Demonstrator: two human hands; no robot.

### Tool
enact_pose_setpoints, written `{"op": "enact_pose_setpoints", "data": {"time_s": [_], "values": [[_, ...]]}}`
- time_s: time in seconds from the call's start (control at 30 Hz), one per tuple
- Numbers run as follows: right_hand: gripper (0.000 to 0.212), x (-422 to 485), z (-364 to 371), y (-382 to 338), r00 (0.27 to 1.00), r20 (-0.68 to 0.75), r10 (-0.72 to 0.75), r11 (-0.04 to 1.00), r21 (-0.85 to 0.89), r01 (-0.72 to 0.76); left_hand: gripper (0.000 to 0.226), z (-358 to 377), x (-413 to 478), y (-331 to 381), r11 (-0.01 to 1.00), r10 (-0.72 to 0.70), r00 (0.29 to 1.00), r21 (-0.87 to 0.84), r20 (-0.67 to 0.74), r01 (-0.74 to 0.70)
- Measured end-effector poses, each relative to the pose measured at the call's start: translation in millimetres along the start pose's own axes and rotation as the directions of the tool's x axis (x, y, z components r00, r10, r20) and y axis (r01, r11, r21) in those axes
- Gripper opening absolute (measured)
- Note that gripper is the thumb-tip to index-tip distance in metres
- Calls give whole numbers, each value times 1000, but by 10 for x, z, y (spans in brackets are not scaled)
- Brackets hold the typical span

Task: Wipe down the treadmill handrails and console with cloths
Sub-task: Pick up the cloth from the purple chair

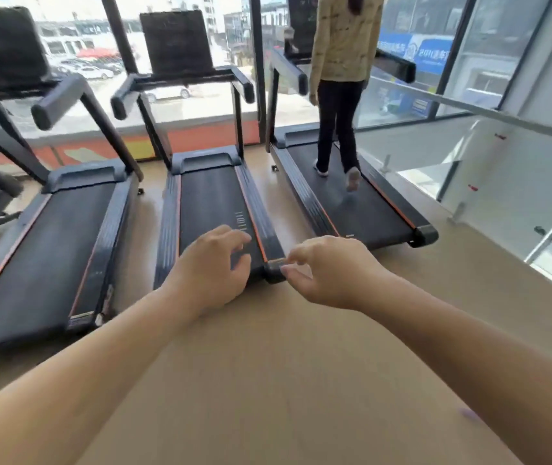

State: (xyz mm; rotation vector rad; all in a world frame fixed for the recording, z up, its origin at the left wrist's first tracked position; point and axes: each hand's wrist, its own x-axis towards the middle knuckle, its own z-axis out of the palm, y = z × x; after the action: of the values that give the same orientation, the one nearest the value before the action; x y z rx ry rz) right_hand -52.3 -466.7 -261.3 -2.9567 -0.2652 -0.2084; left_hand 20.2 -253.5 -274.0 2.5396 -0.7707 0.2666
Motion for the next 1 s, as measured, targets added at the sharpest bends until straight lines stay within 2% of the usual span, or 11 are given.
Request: {"op": "enact_pose_setpoints", "data": {"time_s": [0.1,0.23,0.37,0.5,0.57,0.67,0.77,0.83,0.93,1.0], "values": [[33,-496,423,827,971,74,228,961,139,-237,29,914,188,554,995,59,990,-82,125,-49],[33,-1049,913,1780,862,231,452,849,185,-495,35,2013,437,1196,981,125,938,-180,324,-68],[29,-1457,1331,2721,677,304,671,648,205,-734,37,3013,827,1660,965,208,851,-245,482,-97],[20,-1882,1694,3551,455,392,800,387,243,-889,32,3976,1256,2032,958,232,686,-282,689,-41],[19,-2080,1873,3949,347,398,849,241,294,-925,30,4461,1447,2224,960,228,623,-281,748,-14],[30,-2394,2125,4414,209,383,900,64,359,-931,33,5065,1622,2567,956,262,539,-290,800,-34],[20,-2733,2418,4856,87,378,922,-82,410,-909,34,5664,1671,3026,949,303,436,-311,847,-54],[16,-2987,2647,5179,38,408,912,-147,412,-899,34,6124,1651,3339,943,325,360,-328,875,-54],[37,-3435,3083,5721,-4,447,894,-195,383,-903,40,6855,1599,3782,938,348,260,-335,901,-93],[43,-3721,3367,6128,-13,484,875,-203,343,-917,46,7338,1567,4058,931,362,235,-339,902,-133]]}}
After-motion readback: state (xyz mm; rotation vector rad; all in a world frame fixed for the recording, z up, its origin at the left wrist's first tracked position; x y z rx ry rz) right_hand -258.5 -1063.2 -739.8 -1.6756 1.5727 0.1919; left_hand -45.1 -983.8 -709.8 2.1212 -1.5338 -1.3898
